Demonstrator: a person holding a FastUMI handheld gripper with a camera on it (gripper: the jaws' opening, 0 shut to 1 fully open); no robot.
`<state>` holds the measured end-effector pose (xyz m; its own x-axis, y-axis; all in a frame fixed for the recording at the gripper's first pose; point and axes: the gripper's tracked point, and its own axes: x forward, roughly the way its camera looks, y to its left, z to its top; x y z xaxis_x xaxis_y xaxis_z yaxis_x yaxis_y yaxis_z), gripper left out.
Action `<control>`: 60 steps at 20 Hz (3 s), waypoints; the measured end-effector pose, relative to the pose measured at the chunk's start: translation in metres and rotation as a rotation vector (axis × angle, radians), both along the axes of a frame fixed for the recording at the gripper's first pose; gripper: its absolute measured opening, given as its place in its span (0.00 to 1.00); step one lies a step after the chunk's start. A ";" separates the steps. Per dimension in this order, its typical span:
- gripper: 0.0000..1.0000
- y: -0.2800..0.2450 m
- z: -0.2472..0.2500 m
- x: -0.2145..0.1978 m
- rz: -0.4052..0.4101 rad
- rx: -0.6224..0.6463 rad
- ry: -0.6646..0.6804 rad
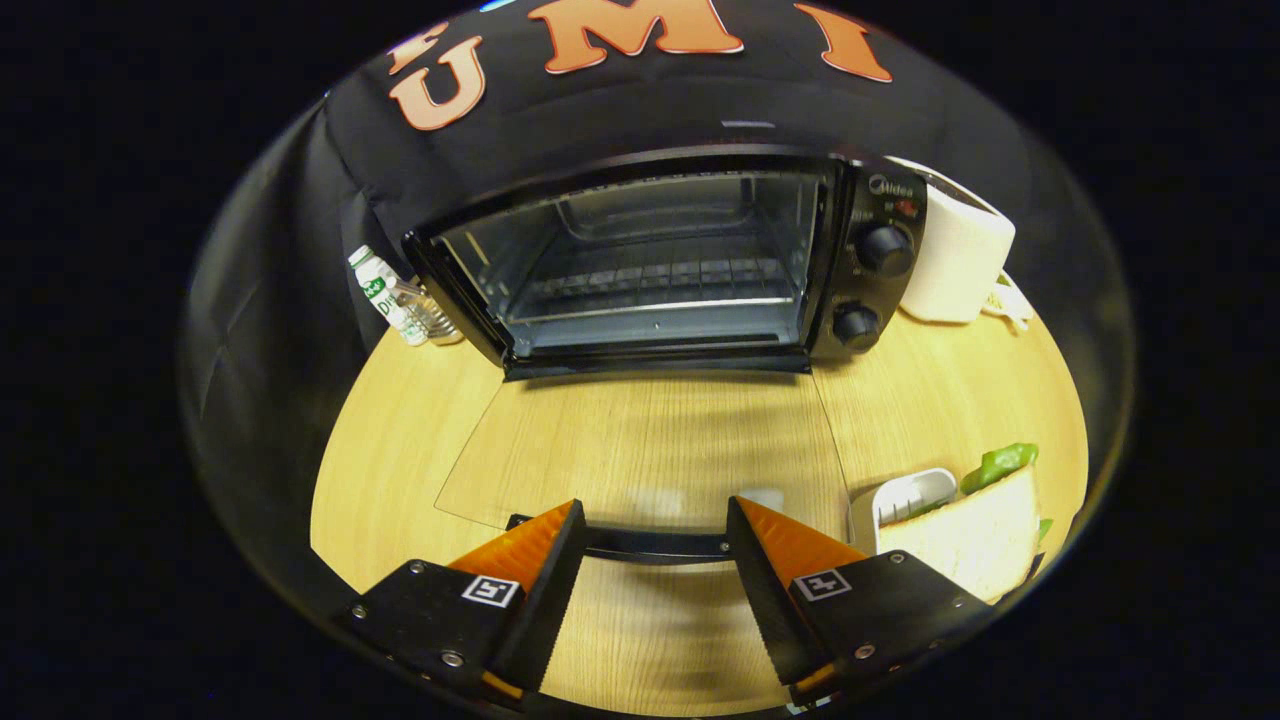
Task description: Open the toaster oven, put the food inside, and close the toaster oven door.
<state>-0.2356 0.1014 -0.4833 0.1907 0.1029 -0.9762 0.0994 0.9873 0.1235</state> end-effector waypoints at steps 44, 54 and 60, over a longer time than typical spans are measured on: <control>0.41 -0.180 0.076 -0.039 -0.244 0.586 0.285; 0.41 -0.111 0.109 0.028 -0.406 0.644 0.059; 0.41 -0.063 0.088 0.081 -0.538 0.676 -0.071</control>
